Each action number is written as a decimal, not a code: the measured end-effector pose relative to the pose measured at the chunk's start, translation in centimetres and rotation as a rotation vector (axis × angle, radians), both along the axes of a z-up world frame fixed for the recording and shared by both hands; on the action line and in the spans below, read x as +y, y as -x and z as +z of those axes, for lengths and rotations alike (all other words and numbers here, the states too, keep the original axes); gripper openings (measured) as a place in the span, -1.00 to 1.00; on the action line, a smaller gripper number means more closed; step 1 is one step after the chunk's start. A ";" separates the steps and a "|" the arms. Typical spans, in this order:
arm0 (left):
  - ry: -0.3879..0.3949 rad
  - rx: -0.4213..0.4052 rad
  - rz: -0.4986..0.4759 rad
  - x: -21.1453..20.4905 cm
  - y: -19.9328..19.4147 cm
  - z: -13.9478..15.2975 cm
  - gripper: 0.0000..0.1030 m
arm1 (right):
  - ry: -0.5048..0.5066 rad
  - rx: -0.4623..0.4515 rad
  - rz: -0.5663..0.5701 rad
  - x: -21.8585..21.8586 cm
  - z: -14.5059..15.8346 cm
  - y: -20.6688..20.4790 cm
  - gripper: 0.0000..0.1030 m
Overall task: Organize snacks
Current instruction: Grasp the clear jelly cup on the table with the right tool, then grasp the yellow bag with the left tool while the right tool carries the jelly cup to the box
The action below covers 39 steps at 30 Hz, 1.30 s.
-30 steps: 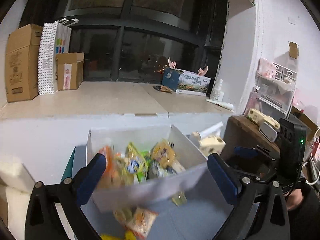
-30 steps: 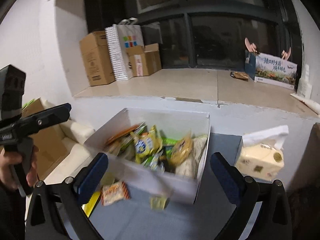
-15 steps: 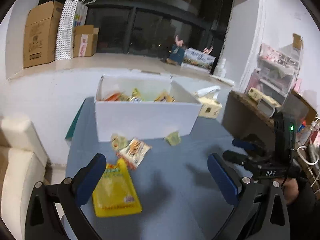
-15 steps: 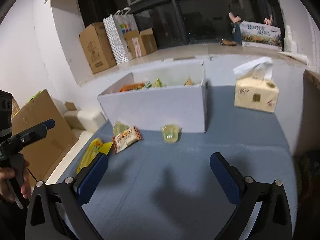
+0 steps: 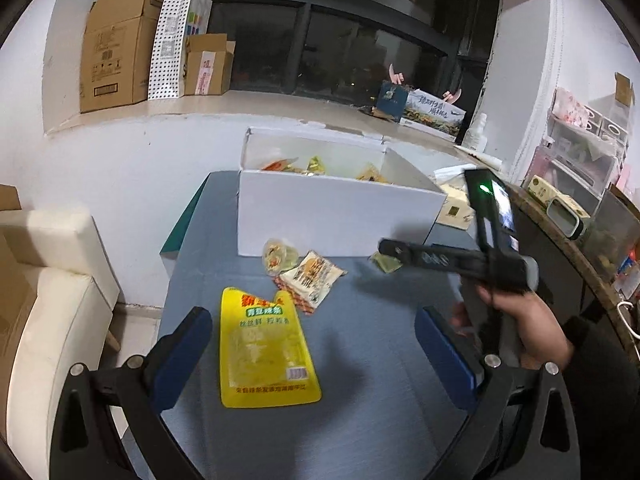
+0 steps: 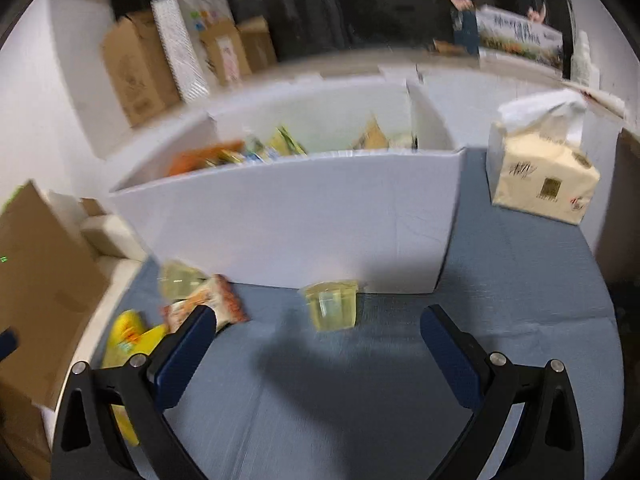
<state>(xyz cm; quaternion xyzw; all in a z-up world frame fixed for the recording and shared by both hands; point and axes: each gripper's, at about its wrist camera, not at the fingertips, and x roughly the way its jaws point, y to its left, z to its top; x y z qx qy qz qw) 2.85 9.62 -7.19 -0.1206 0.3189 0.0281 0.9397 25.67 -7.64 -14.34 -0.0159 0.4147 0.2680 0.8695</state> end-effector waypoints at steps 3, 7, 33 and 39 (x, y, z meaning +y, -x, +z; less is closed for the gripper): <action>0.020 0.015 0.007 0.6 0.0 -0.8 1.00 | 0.051 0.023 -0.042 1.3 -1.2 -1.6 1.00; 0.038 0.041 0.018 1.3 -0.1 -1.9 1.00 | 0.079 0.069 -0.036 2.3 -2.4 -2.4 1.00; 0.009 0.256 0.053 2.5 -7.0 -8.4 1.00 | -0.037 -0.035 0.025 -4.8 2.9 5.6 -0.12; -0.037 0.309 0.074 2.8 -9.1 -10.4 1.00 | -0.043 -0.062 0.033 -5.8 3.5 7.4 -0.12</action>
